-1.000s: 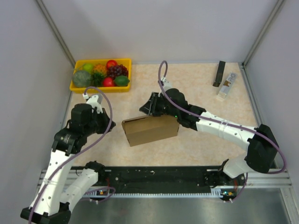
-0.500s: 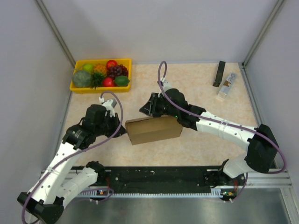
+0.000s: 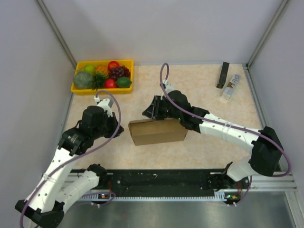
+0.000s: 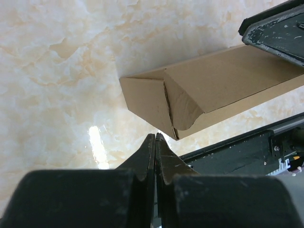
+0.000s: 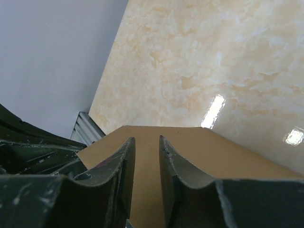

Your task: Fold the paper box

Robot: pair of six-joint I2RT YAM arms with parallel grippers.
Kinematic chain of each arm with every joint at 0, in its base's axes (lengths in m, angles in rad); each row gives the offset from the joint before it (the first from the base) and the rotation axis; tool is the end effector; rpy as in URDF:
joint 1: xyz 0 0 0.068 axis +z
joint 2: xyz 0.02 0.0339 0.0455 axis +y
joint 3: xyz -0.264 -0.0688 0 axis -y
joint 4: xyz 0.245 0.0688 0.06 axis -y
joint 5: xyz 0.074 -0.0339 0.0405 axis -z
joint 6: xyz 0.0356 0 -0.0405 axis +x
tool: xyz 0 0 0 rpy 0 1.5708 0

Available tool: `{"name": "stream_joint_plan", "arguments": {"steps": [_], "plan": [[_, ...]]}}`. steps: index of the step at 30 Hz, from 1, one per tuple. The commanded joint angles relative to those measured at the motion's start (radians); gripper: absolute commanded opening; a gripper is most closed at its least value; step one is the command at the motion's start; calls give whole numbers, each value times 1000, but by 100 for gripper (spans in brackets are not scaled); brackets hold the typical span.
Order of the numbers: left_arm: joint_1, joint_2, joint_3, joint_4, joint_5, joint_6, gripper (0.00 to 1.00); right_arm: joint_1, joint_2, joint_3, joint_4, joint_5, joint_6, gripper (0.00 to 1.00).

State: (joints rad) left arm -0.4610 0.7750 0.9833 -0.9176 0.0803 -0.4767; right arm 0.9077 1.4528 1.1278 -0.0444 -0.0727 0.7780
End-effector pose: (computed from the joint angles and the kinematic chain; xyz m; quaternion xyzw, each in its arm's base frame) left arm 0.1257 -0.0656 0.3363 0.0096 0.9080 -0.2211 0.3557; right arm 0.2087 0.2714 0.3148 -0.0739 0.8213 0.4416 0.3534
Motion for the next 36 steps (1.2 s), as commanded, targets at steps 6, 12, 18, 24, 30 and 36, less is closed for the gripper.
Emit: {"name": "stream_joint_plan", "arguments": {"steps": [6,12,18,24,30,36], "plan": [[-4,29,57,83,-6,-2,0,16,-22,-31,84,-6,-32,27],[5,13,178,118,-111,-11,27,19,-52,-117,170,-7,-54,27],[22,70,181,241,112,-83,29,19,-71,-172,198,16,-63,27],[21,67,-29,516,276,-186,38,1,-8,-42,53,39,-121,41],[22,66,-49,260,171,-82,46,-150,-143,117,-394,-52,-270,80],[19,-48,-316,302,332,-126,66,-182,-463,-404,-396,-298,-240,98]]}}
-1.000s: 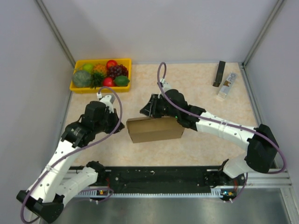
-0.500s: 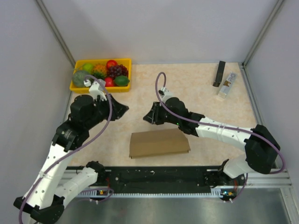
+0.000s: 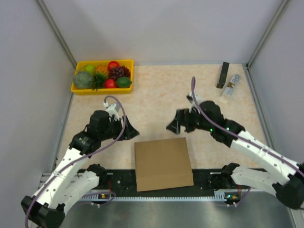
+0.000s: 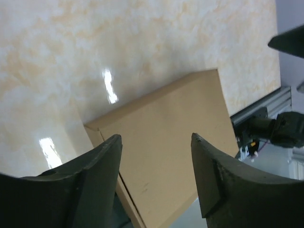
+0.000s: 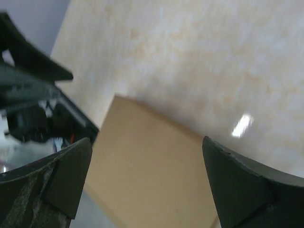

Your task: Fold the paper box

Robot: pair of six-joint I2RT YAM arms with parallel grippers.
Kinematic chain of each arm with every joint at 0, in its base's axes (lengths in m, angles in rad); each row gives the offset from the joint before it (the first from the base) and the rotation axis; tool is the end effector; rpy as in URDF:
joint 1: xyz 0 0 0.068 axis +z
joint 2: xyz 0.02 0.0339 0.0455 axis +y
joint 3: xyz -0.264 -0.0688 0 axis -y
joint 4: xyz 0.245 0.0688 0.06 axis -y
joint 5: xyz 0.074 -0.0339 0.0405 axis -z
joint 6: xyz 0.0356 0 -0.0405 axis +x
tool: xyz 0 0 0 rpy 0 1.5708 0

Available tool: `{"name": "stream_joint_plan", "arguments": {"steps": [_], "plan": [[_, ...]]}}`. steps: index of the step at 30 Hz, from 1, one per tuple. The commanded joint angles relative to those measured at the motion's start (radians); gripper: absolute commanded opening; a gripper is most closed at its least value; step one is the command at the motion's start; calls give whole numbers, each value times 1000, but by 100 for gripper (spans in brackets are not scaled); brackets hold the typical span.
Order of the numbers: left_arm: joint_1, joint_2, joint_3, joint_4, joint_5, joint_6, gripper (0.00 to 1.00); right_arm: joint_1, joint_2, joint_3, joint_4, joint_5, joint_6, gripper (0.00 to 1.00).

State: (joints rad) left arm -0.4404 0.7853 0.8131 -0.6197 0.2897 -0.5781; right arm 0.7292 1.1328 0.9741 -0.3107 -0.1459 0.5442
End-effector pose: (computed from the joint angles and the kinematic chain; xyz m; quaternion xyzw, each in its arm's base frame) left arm 0.1461 -0.0801 0.3066 0.0076 0.8759 -0.3380 0.3441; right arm 0.1881 0.1750 0.3237 -0.1165 0.8427 0.3602 0.3827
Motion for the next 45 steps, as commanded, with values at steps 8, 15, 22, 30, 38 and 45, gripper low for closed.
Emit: {"name": "stream_joint_plan", "arguments": {"steps": [8,15,22,30,38,45], "plan": [[-109,-225,-388,61,106,-170,64,-2,-502,-560,-169,-277,144,99],[-242,-322,-477,84,112,-315,70,6,-571,-612,-235,-308,169,96],[-336,-314,-471,92,66,-361,70,76,-597,-620,-242,-278,230,94],[-382,-31,-421,425,53,-381,69,76,-351,-539,42,-184,266,96],[-385,11,-315,423,-159,-364,72,-72,36,-272,84,-135,83,98],[-388,112,-330,532,-78,-387,72,-204,461,200,-37,-239,-146,99]]}}
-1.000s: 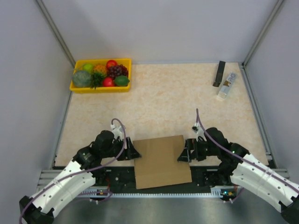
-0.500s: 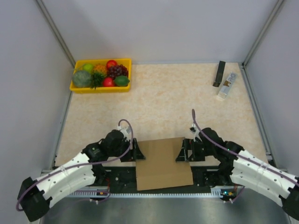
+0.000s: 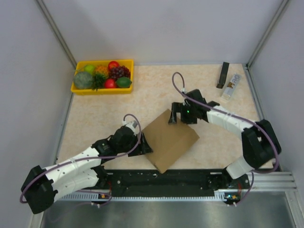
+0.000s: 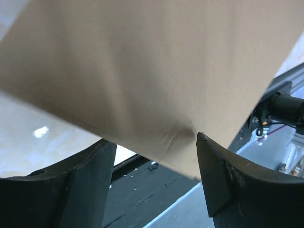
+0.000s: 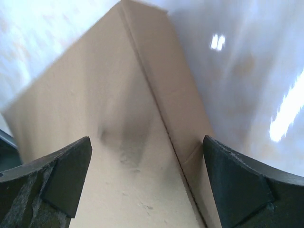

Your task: Fold the paper box

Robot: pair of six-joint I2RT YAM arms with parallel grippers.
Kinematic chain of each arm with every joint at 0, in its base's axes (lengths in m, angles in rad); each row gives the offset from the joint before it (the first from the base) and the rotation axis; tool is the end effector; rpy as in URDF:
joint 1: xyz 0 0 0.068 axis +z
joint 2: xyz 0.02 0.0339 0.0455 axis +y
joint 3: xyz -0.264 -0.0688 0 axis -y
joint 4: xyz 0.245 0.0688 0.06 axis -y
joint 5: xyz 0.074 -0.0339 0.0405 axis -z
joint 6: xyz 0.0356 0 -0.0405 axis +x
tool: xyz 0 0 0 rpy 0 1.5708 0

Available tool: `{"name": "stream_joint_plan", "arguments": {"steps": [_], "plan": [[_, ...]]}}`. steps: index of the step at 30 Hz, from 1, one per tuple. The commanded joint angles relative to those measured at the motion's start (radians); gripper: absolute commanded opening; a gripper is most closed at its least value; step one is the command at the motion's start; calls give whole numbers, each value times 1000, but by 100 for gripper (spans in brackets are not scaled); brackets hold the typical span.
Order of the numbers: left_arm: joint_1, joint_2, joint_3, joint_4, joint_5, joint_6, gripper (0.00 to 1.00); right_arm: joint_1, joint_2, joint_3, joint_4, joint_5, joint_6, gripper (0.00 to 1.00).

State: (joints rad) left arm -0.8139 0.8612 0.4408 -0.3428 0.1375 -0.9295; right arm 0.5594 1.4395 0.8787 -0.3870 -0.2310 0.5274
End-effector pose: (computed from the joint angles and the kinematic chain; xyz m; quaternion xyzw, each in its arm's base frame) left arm 0.1167 -0.1306 0.1930 -0.0260 0.9174 -0.3407 0.2039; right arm 0.2400 0.1599 0.2075 -0.0504 0.9448 0.2513 0.2039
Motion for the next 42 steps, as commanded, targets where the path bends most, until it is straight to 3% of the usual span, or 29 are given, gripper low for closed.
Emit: {"name": "stream_joint_plan", "arguments": {"steps": [1,4,8,12,16,17,20,22,24,26,28,29,32,33,39,42], "plan": [[-14,35,48,230,73,-34,72,-45,259,366,-40,-130,-159,99],[-14,-22,70,157,39,-2,73,-84,364,545,-249,91,-237,99],[-10,-125,108,1,-59,60,75,-113,288,481,-329,286,-262,99],[8,-151,205,-120,-125,173,78,-113,83,320,-339,321,-225,99],[100,-13,327,-197,-161,253,78,-104,-155,154,-346,251,-132,99],[158,11,332,-187,-147,270,70,-96,-207,96,-346,198,-115,93],[264,99,317,-82,-64,352,60,-12,-349,33,-406,217,-60,87],[285,186,355,-68,-67,389,63,25,-418,22,-441,208,-32,77],[288,251,401,-105,-64,448,72,71,-450,-20,-422,145,35,65],[286,335,458,-156,-44,472,75,224,-438,-35,-418,166,98,56],[286,364,432,-139,-33,478,76,331,-410,-40,-391,214,192,53],[289,369,418,-113,-10,480,76,405,-406,-59,-363,219,218,43],[289,374,385,-72,34,451,72,460,-366,-116,-250,188,301,10],[289,377,375,-65,43,451,70,468,-352,-127,-231,188,325,6],[289,404,352,-61,56,454,55,502,-251,-138,-179,226,324,0],[289,395,319,-50,59,448,53,508,-203,-138,-148,228,327,0]]}}
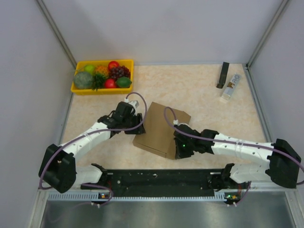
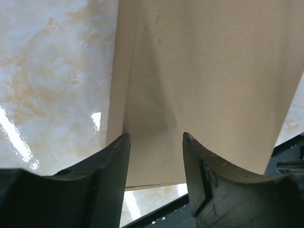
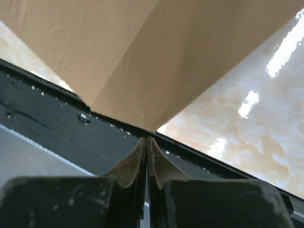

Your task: Fold the paper box

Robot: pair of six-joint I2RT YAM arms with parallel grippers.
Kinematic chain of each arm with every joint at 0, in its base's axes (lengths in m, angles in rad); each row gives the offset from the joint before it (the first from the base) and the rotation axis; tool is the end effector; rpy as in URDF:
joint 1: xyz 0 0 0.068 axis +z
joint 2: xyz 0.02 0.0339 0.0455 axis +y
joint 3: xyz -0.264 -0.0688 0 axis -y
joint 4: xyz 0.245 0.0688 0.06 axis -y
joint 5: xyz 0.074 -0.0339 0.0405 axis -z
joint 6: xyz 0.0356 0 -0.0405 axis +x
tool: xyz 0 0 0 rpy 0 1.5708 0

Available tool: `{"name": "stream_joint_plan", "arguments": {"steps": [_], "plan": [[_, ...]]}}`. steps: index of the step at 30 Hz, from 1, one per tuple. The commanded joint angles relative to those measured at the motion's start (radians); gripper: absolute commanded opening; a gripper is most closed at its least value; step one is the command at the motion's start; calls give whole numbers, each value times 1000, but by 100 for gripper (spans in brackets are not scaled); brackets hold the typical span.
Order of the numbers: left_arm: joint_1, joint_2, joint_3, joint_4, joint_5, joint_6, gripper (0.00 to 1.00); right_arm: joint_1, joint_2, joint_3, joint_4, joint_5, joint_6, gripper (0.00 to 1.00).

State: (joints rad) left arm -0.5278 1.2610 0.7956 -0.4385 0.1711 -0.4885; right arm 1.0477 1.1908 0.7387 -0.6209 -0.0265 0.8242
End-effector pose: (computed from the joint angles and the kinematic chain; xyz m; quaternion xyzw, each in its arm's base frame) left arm 0.2154 -0.1326 0.2229 0.0465 0.9407 -0.2292 0.2456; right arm 0.1096 0.1919 0.2093 -0.1113 0.9627 0.2059 0.1357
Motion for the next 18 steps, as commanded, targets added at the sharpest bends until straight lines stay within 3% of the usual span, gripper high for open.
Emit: {"name": "stream_joint_plan", "arguments": {"steps": [1,12,18], "plan": [[3,-8,-45,49,25,5,53,20,52,1,93,48,30,0],[3,-43,-107,64,53,-12,47,20,177,15,171,71,24,0],[2,-52,-157,128,140,-58,41,20,130,-51,314,48,78,0]]}}
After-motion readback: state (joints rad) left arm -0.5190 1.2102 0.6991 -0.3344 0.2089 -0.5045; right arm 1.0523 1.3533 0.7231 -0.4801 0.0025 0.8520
